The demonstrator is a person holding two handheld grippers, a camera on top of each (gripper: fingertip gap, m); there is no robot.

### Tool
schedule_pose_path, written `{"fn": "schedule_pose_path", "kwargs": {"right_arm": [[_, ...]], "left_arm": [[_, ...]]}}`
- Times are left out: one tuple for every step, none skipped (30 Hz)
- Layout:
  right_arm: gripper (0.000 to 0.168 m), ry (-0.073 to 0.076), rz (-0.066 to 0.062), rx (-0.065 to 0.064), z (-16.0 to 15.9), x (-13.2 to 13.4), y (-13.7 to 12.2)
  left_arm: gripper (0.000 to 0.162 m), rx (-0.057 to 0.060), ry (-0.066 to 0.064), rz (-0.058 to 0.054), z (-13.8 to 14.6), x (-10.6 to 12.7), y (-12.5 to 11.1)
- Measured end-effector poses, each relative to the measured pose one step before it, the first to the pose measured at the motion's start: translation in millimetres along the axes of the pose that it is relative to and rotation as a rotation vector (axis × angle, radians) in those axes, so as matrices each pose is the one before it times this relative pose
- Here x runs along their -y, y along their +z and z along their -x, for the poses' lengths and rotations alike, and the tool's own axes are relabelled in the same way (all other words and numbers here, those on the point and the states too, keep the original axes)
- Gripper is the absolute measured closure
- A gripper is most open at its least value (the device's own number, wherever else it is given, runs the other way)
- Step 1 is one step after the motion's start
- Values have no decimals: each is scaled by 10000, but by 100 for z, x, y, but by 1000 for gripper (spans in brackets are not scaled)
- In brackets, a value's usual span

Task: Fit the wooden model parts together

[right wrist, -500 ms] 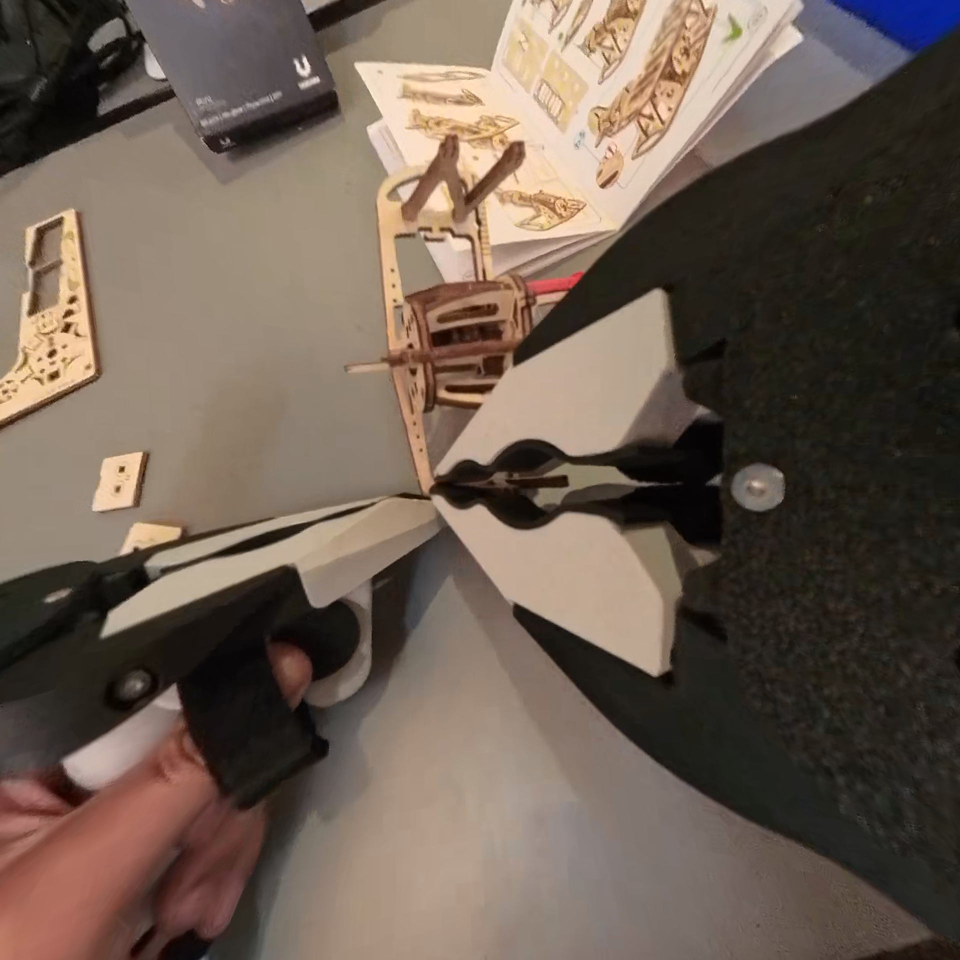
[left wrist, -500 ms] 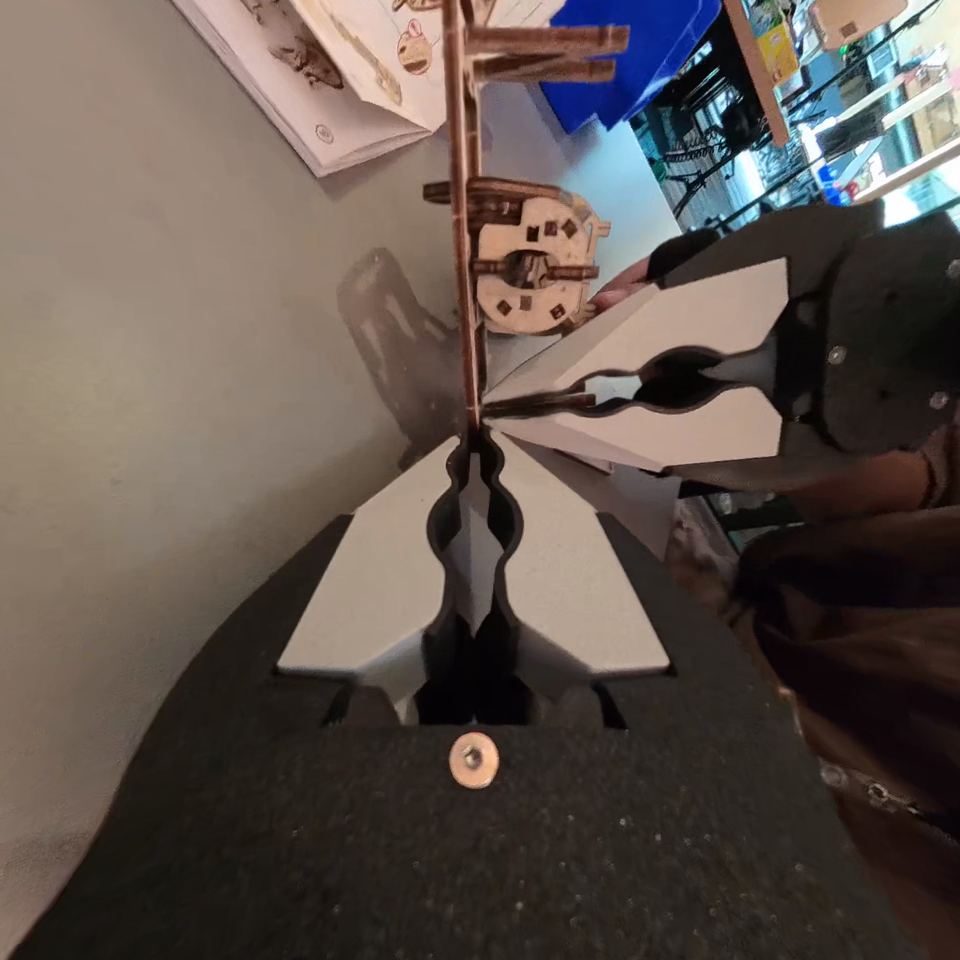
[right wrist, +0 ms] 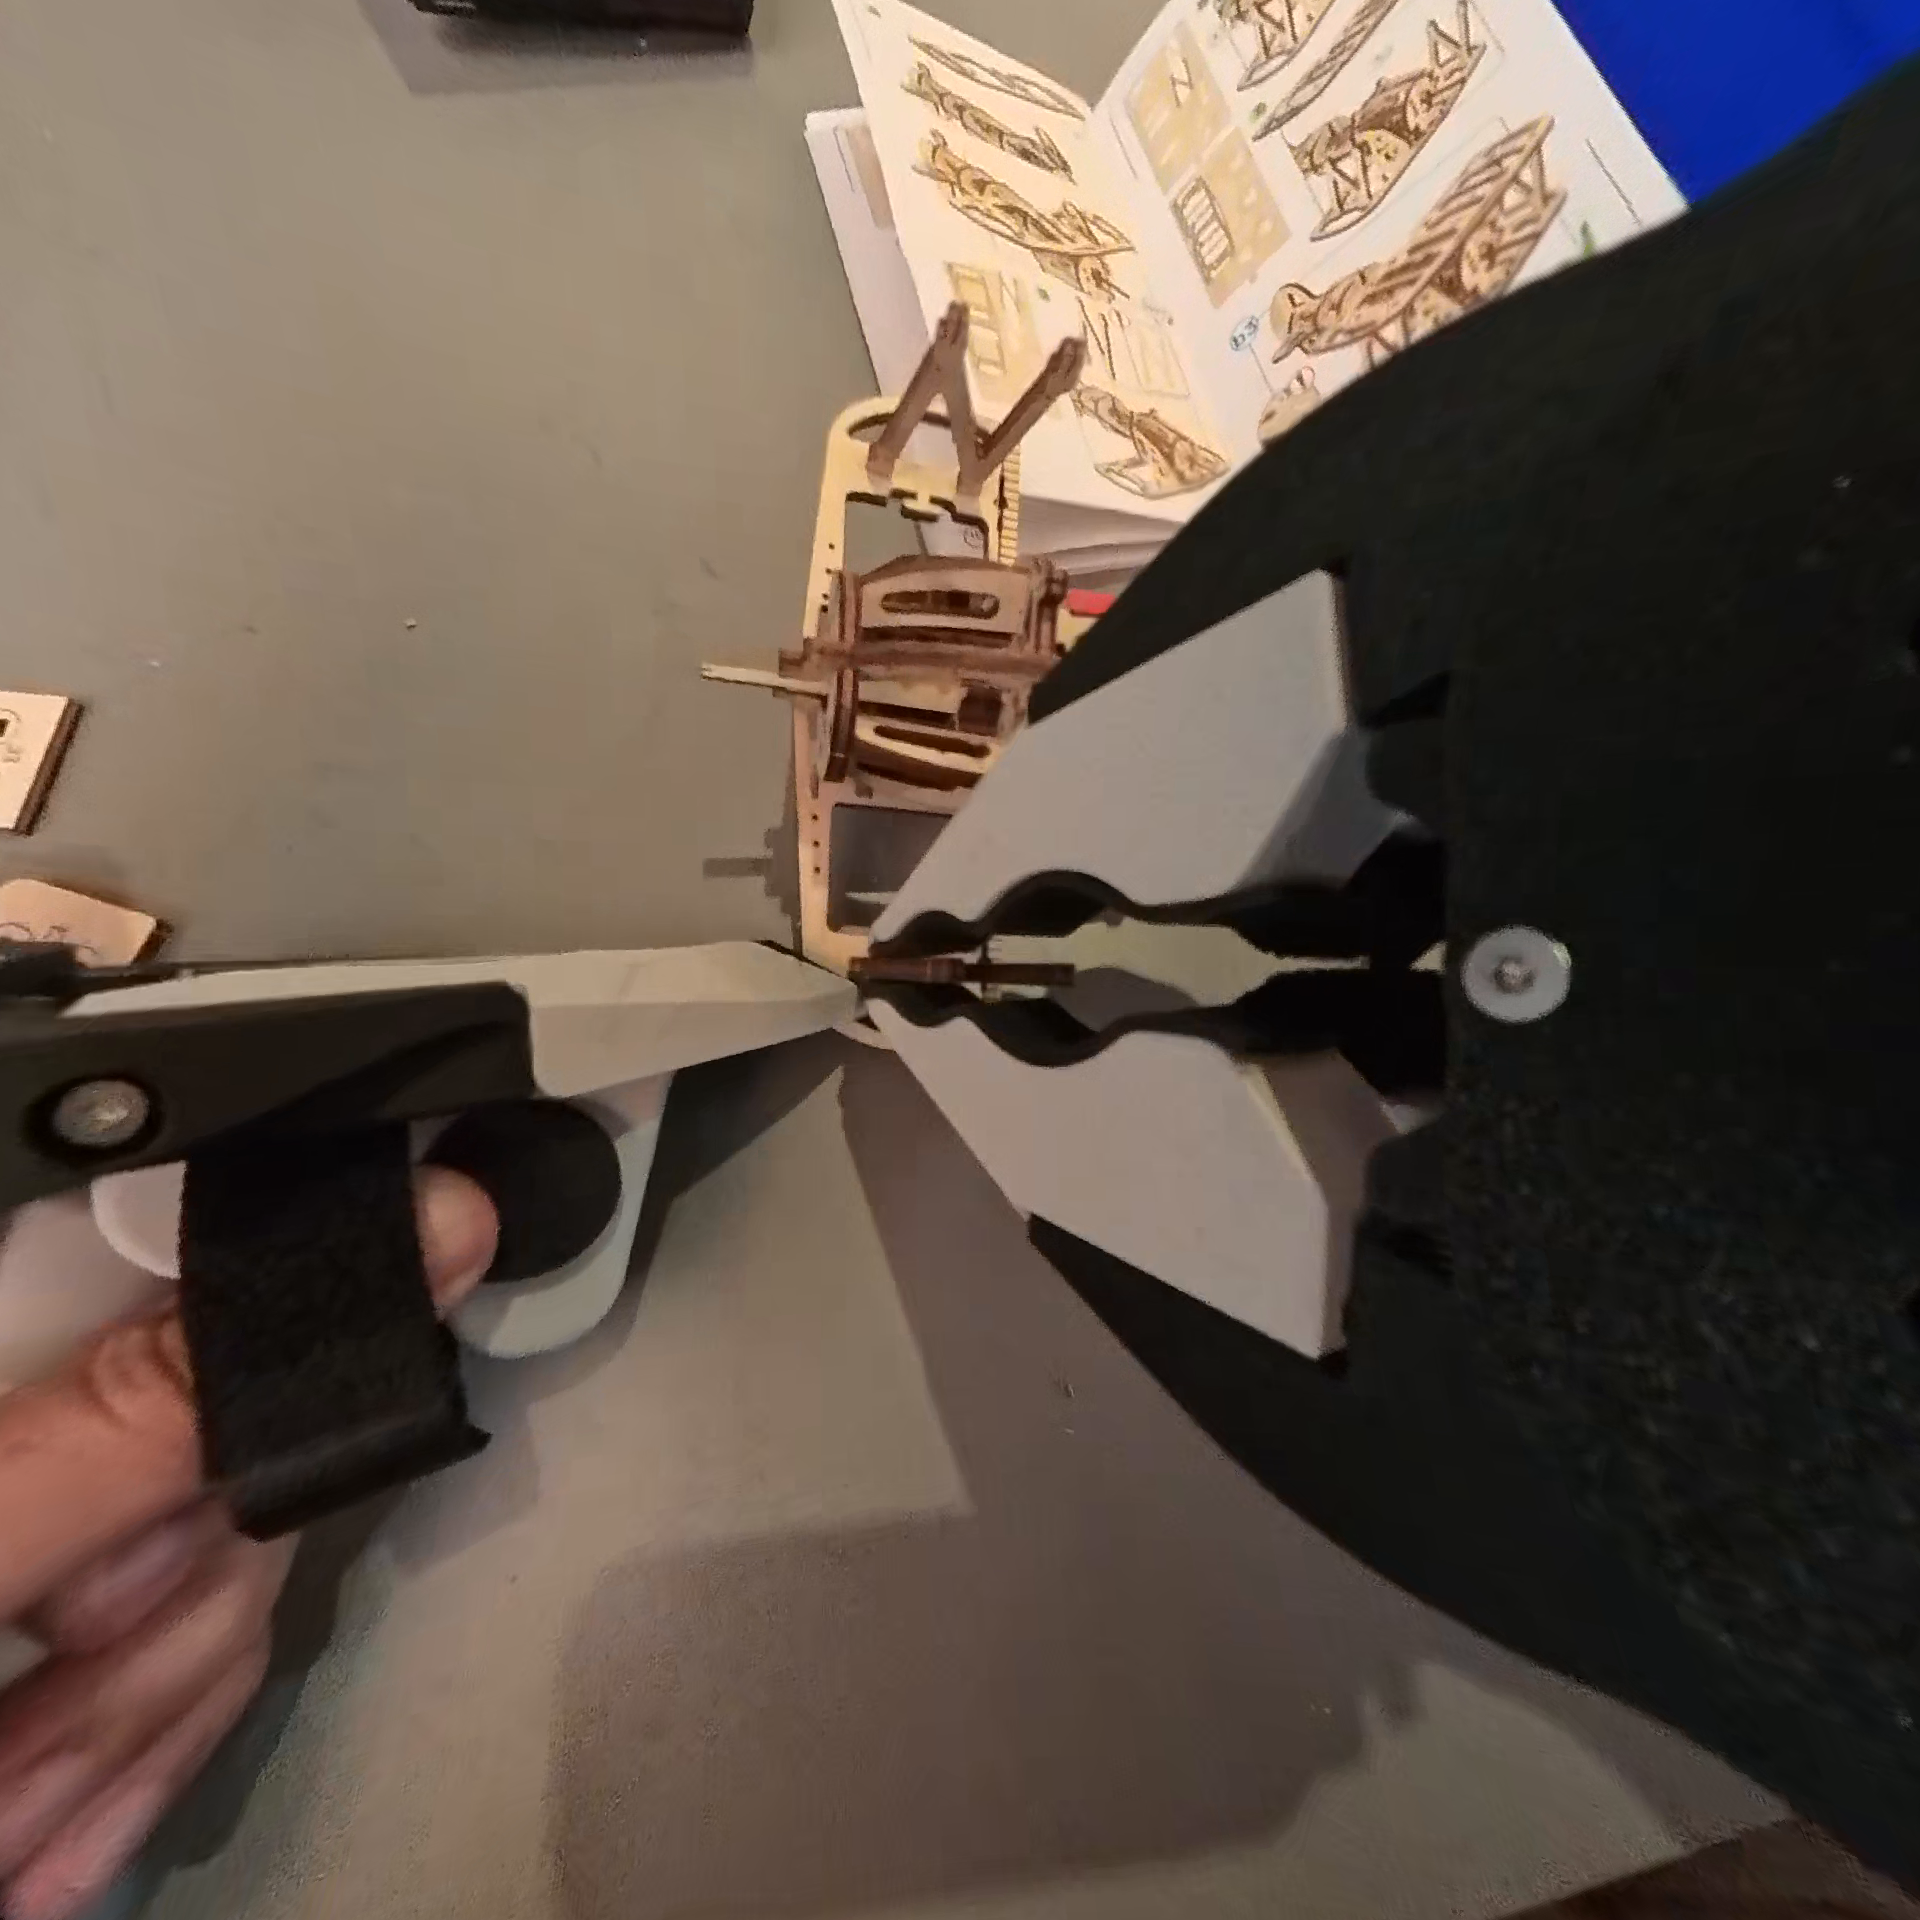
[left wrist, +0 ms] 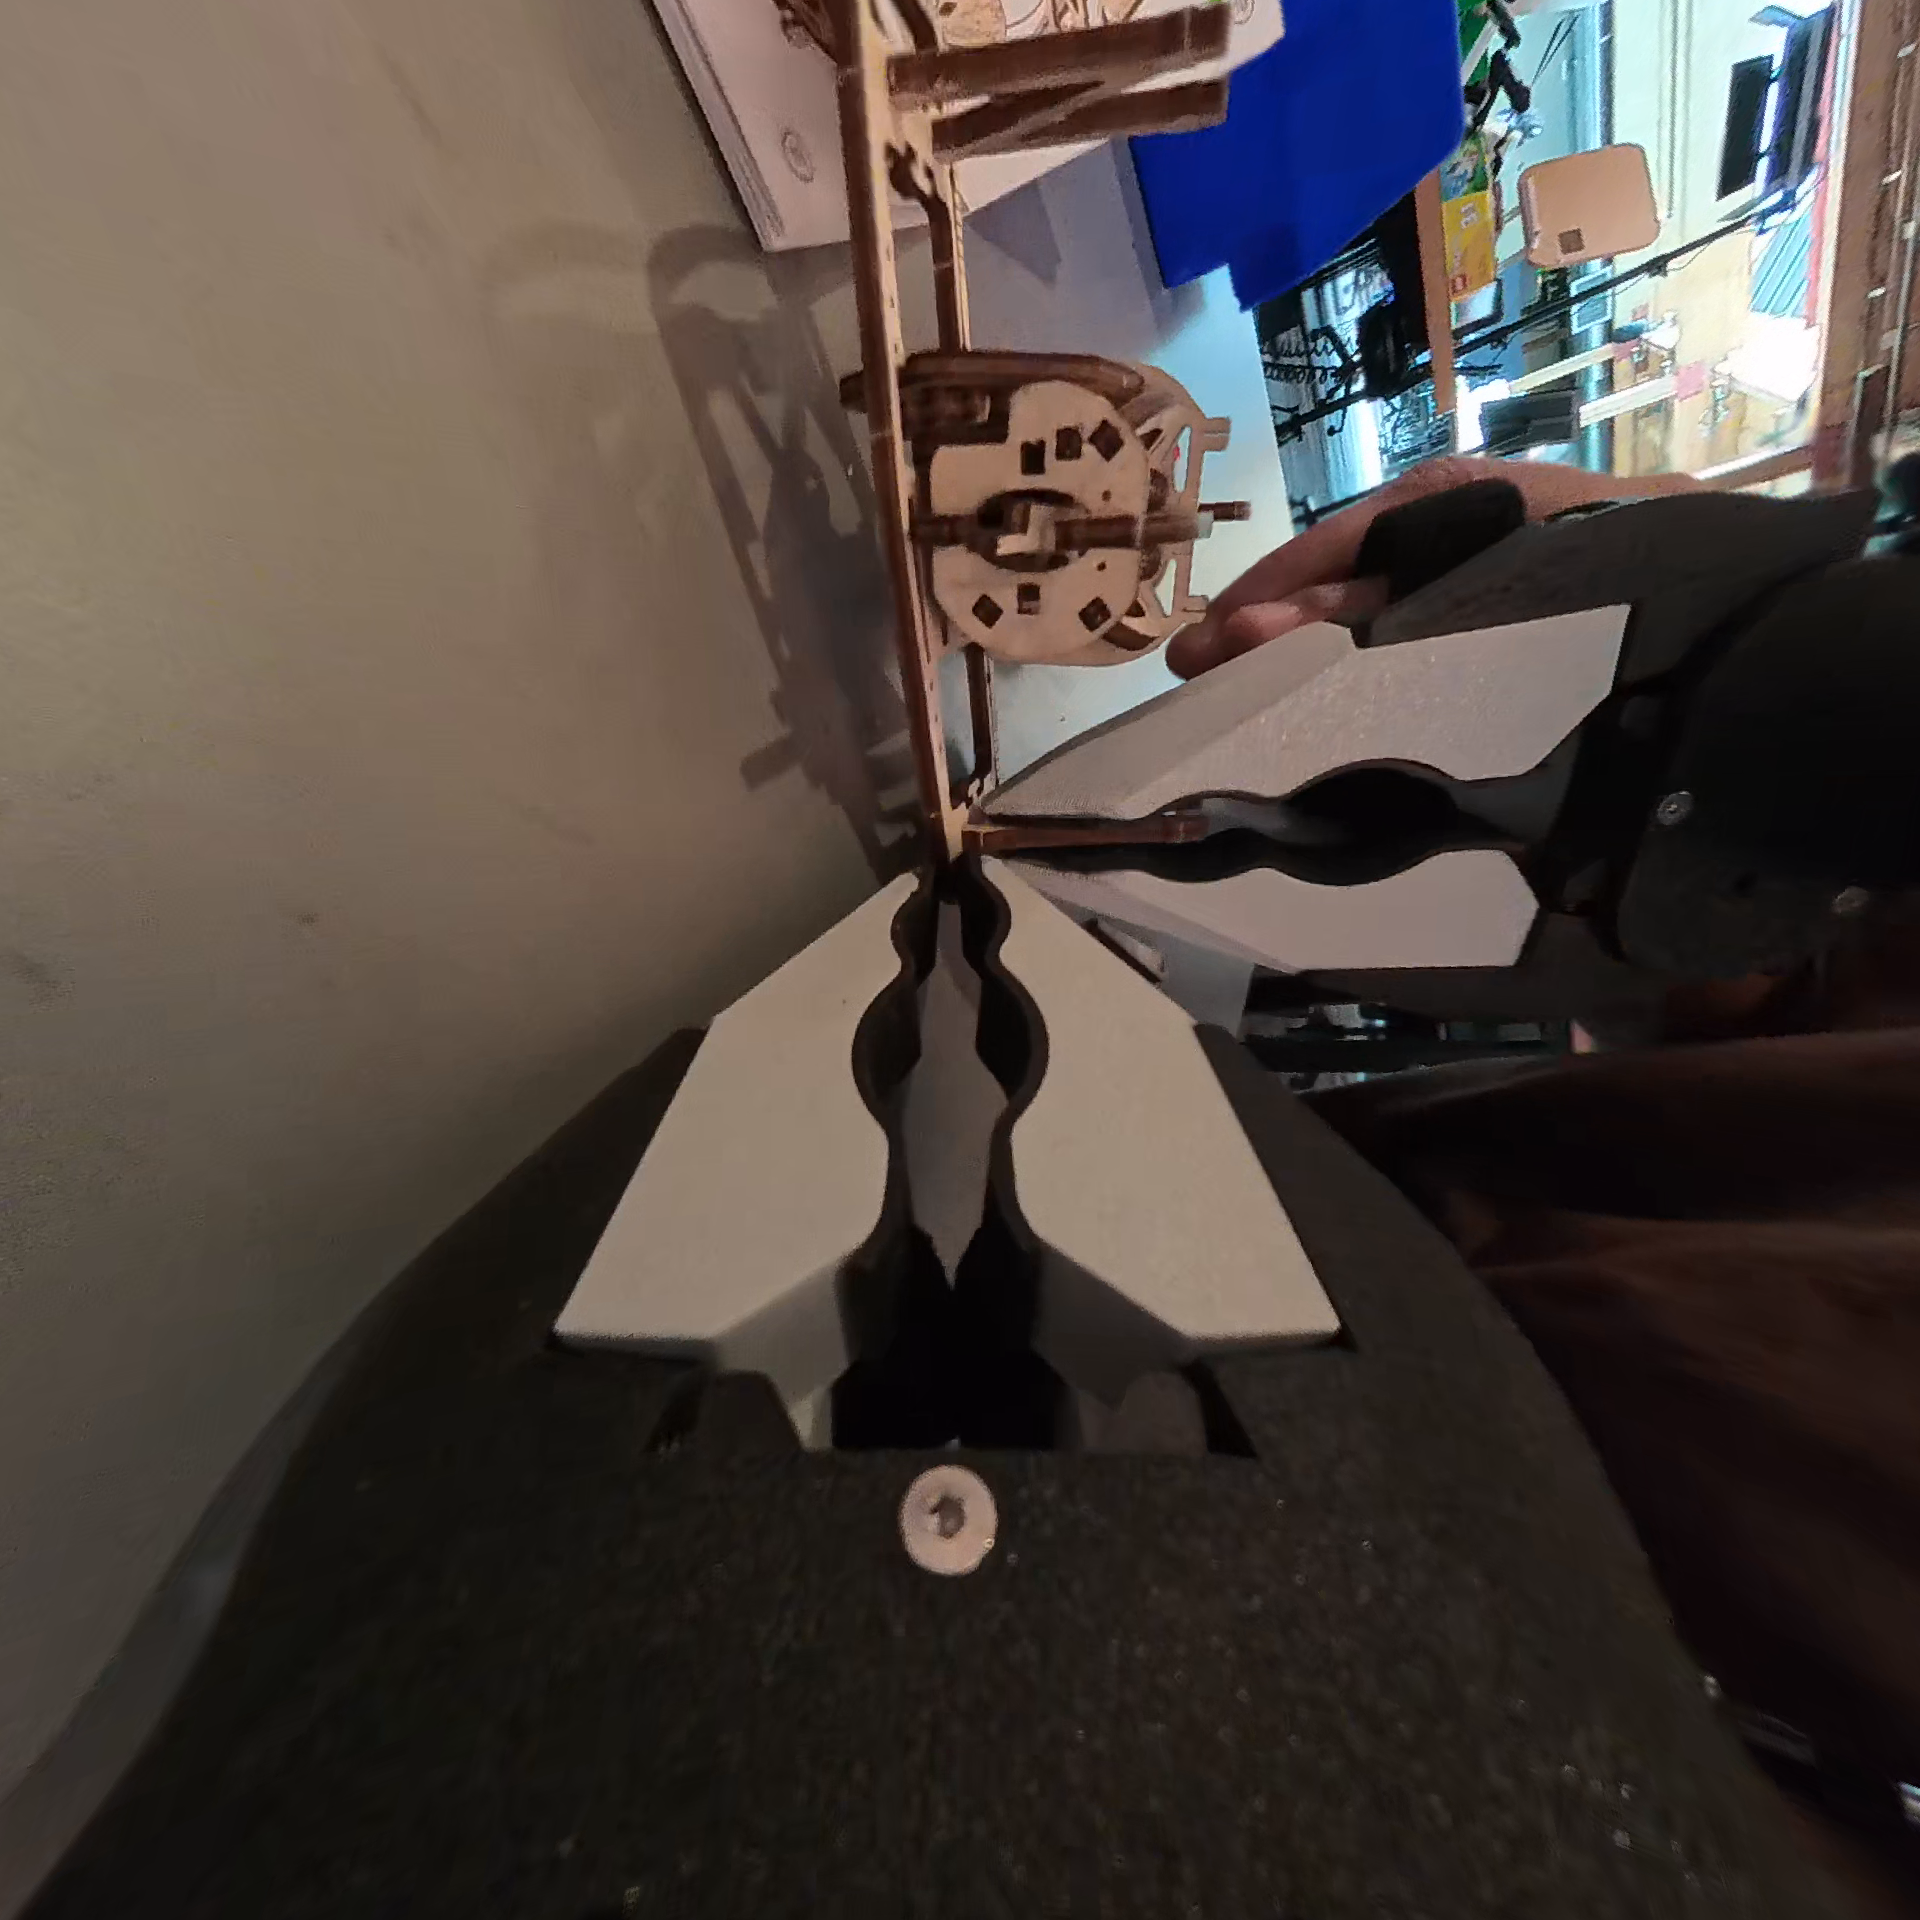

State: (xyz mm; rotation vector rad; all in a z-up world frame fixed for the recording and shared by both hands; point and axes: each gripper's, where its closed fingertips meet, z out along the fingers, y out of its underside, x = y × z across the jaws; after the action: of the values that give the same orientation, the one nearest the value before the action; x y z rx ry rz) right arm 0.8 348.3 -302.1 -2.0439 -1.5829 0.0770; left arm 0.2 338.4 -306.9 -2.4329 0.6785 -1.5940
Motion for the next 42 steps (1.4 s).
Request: {"fn": "schedule_pose_path", "kwargs": {"right_arm": [[166,-85,121,32,-73,41,32],[166,-110,130,39,-50,15,5],[165,-121,110,32,-44,15,-17],[165,-85,78,49,0,62,-30],[166,-80,76,42,20,23,0],[166,-44,82,28,-7,-12,4],[165,-24,38,-7,-48,57,-40],[165,8,-10,30,52,118,-75],[164,26,34,59,125,43,-50],[164,-20,28,-37,22,31,-40],[164,-34,23,-62,-21,-10,10],[165,-16,56,-14,-8,-92,83],[165,-11,70,0,-56,-130,89],[166,39,55,43,-47,-99,41],[166,32,45,77,20,-11,-33],[166,-69,45,-12,7,6,-38],[166,-118,61,-49,6,-36,16],[166,-45,71,21,6,-19,0],[167,101,76,105,-15,-26,15],[167,220,70,178,-3,-32,14],[167,162,83,177,-9,-45,9],[167,-78,131,88,-33,-45,13],[167,-243,207,4,-24,-45,6],[166,-246,273,-20,-25,-35,3],[166,-131,275,26,-38,-24,11],[167,17,179,89,-12,-17,7],[167,97,92,136,-2,-48,13],[167,54,83,118,-14,-32,17],[167,-132,156,82,-20,-23,20],[167,-161,241,62,-49,-2,48],[167,-125,207,-53,-149,59,98],[167,-88,68,-37,-158,85,56],[166,115,-70,150,-43,52,18],[167,303,-149,287,46,37,-15],[166,394,-110,262,31,54,-56],[166,153,-68,125,-3,40,-40],[166,-63,-43,2,2,31,-52],[165,-33,-52,-31,39,77,-88],[157,45,-210,54,165,283,-193],[155,44,-214,44,109,247,-267],[155,-25,-129,-28,-12,88,-226],[155,-129,-38,8,75,-105,-91]], "left_arm": [[161,-55,-128,-19,47,74,-12],[161,-20,-52,-16,22,56,-12],[161,-10,-26,-15,12,20,-7],[161,-5,-7,-2,0,-3,-3],[161,-25,-34,5,-1,10,-10],[161,-35,-49,7,4,6,0],[161,-39,-54,9,-10,16,-7],[161,-41,-66,4,-1,13,-5],[161,-16,-14,11,-6,8,6],[161,-7,-5,7,-6,-13,-1],[161,-13,-18,2,6,3,-1],[161,6,29,12,-11,-8,8],[161,9,29,12,-2,-21,13],[161,-9,-20,-1,2,11,-3],[161,-11,1,10,-21,-8,11],[161,-8,18,26,-22,-29,37],[161,2,7,4,4,-2,7],[161,3,4,0,3,-9,2],[161,6,7,-1,1,7,6],[161,9,3,-5,6,11,0],[161,0,-7,-4,-1,14,1],[161,12,4,-3,11,8,-2],[161,20,11,-11,19,0,6],[161,3,1,2,2,0,8],[161,10,5,-2,1,10,-6],[161,13,7,-8,11,6,3],[161,-3,-7,2,4,2,1],[161,-6,-16,4,6,5,3],[161,0,-3,3,-5,-1,7],[161,4,-1,0,10,9,-1],[161,19,-21,-47,31,70,-28],[161,32,-61,-94,112,160,-92],[161,-8,-70,-56,60,124,-52],[161,-6,-6,-4,0,-1,-3],[161,16,19,-30,-3,13,4],[161,53,76,-44,6,40,47],[161,-14,9,8,-11,3,25],[161,-75,-66,38,-41,-9,23],[161,-19,-22,7,-17,1,1],[161,16,22,-8,5,-7,10],[161,-6,-6,3,-9,5,-3],[161,-21,-27,8,-2,-9,-1]]}}
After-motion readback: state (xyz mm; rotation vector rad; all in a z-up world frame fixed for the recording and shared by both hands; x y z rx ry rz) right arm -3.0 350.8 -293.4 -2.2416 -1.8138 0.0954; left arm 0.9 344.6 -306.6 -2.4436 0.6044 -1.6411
